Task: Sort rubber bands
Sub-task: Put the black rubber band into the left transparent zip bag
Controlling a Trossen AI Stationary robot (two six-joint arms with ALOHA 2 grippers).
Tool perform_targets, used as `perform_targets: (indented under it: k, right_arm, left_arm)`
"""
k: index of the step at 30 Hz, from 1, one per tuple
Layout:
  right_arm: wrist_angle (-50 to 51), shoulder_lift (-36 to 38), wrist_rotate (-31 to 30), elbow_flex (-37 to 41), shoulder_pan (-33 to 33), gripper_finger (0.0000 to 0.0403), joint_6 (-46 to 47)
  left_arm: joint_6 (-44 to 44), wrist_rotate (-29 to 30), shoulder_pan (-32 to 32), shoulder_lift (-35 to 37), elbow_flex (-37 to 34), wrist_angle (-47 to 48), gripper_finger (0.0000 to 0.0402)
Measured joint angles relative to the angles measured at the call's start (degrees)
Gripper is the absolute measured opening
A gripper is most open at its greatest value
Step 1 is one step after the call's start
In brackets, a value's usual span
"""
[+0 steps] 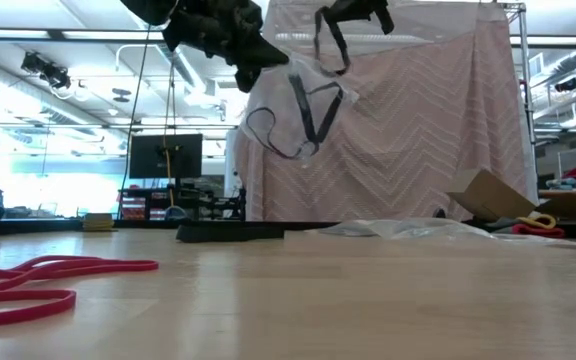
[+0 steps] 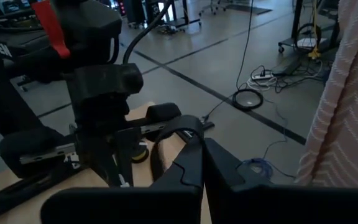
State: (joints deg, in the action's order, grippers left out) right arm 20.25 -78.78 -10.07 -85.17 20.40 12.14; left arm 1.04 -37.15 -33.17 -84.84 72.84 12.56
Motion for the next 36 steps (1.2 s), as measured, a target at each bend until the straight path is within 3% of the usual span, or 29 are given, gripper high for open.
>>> perform_targets:
  k: [26,31,36]
  right_arm:
    - [-2.3,-0.2,1.4,0.0,0.0,0.0000,0.3]
    - [-2.2,-1.9,4.8,-0.1,-0.2,0.0000,1.4]
    - [7.0,-2.9,5.6,0.0,-0.5,0.0000,2.6]
  left_arm:
    - [-2.0,0.5,1.6,-0.4,0.0,-5.0,0.0000]
    - [-3.8,0.6,1.7,-1.8,0.0,-8.8,0.0000]
    - [-4.7,-0.3,0.4,-0.9,1.2,-8.1,0.0000]
